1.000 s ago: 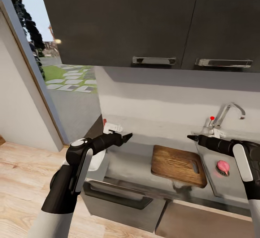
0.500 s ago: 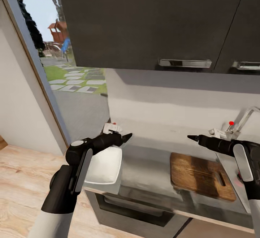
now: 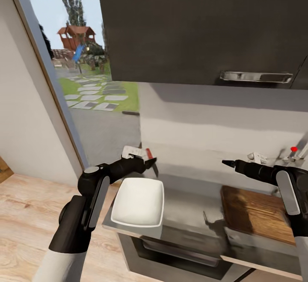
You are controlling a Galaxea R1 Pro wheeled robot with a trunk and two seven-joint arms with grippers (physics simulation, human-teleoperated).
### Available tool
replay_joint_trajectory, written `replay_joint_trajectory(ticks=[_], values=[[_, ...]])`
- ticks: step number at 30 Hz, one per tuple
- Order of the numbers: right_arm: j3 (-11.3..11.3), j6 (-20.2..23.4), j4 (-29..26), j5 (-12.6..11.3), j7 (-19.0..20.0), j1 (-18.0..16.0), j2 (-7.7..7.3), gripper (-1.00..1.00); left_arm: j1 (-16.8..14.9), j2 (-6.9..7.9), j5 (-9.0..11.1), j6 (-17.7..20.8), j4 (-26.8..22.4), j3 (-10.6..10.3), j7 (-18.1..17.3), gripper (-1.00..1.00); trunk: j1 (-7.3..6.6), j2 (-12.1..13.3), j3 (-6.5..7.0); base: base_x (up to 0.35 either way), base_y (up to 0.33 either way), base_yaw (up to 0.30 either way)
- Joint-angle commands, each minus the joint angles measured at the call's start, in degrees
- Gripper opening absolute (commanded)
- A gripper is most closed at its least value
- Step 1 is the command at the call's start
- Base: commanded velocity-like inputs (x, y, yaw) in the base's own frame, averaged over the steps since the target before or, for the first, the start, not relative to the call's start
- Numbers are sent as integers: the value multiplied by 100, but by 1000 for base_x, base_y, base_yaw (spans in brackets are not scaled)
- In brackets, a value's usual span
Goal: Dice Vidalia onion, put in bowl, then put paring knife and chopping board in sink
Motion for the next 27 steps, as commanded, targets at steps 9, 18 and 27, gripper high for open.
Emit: replay_joint_trajectory(ticks=[9,18,27], values=[[-8,25,-3,51,60,-3,1,100,-6,-2,14,39,-5,5,-3,100,4,-12,-13,24,75,0],[-6,25,-3,54,60,-7,1,100,-7,-2,14,39,-6,105,-9,100,4,-12,-13,89,267,0],[14,25,-3,54,60,-8,1,100,-8,-2,14,39,-4,180,-6,100,4,-12,-13,89,312,0]])
